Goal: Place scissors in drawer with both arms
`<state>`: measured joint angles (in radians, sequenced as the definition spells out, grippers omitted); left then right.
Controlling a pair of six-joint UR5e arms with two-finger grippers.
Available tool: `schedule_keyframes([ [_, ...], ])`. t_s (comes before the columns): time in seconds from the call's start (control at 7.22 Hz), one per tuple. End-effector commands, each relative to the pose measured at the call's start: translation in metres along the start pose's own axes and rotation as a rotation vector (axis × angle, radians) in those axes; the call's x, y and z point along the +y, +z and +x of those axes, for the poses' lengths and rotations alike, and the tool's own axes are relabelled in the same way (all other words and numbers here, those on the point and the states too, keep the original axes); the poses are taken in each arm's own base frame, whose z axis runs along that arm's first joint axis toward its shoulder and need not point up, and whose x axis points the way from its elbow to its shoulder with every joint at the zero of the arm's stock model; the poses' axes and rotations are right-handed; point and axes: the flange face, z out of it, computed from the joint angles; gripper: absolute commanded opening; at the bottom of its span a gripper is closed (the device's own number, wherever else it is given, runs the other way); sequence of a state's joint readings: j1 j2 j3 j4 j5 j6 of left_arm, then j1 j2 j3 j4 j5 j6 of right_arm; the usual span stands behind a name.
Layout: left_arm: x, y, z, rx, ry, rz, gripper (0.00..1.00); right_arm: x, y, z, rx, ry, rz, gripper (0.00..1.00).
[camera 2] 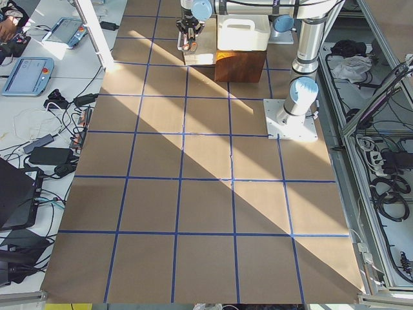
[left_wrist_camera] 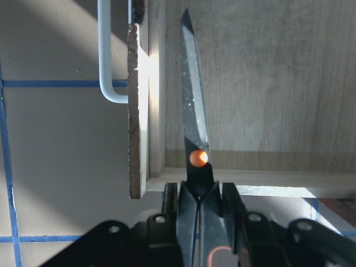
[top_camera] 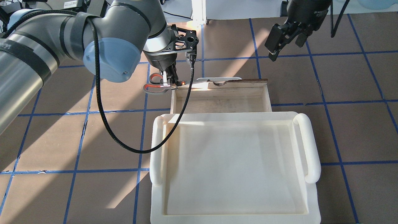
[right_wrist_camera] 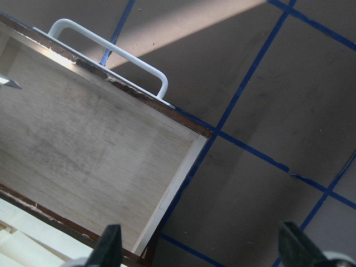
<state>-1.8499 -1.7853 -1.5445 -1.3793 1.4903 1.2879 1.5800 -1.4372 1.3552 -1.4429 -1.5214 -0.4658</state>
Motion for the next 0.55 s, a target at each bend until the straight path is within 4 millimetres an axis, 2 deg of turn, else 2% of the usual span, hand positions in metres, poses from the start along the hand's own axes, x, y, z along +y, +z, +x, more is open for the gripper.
schedule_keyframes([
  [0.0, -0.035, 0.021, 0.025, 0.032, 0.018, -0.009, 0.00, -0.001, 0.000, 0.002, 0.006, 0.127, 0.010, 1.00],
  [0.14, -0.048, 0.030, 0.031, 0.043, 0.040, -0.005, 0.00, -0.003, 0.001, 0.002, -0.001, 0.217, 0.010, 1.00],
  [0.42, -0.054, 0.042, 0.029, 0.051, 0.057, 0.002, 0.00, -0.003, 0.000, 0.003, 0.005, 0.226, 0.018, 1.00],
])
